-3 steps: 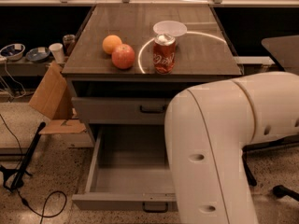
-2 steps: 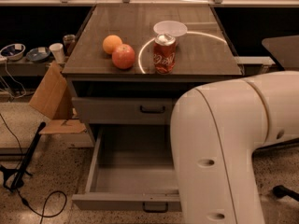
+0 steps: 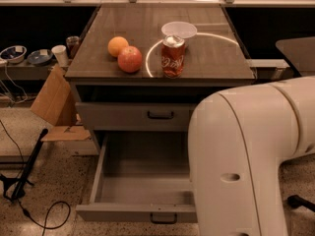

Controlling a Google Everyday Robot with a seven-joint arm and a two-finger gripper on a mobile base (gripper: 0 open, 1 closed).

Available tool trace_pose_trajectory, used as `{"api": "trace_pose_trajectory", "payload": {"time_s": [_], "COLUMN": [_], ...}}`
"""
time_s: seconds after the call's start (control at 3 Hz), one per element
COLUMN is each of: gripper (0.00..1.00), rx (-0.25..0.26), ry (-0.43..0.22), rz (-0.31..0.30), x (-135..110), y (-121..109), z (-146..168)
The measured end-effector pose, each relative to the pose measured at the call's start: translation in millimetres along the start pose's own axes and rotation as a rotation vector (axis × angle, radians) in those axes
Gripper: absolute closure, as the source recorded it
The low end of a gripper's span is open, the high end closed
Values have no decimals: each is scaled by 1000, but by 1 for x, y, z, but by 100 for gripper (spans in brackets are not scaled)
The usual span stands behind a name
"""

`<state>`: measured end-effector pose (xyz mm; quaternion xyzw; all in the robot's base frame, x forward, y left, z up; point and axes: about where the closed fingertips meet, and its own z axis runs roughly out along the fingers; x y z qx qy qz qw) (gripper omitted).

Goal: Open middle drawer

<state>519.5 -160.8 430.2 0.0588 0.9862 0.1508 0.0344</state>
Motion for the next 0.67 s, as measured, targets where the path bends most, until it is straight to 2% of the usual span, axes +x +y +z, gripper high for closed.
{"api": "trace_pose_trajectory", "payload": {"time_s": [0.67], "gripper": [100], "rx": [-11], "ry": [-17], "rz": [-12], "x": [-6], "y": [3], "z": [-1]}}
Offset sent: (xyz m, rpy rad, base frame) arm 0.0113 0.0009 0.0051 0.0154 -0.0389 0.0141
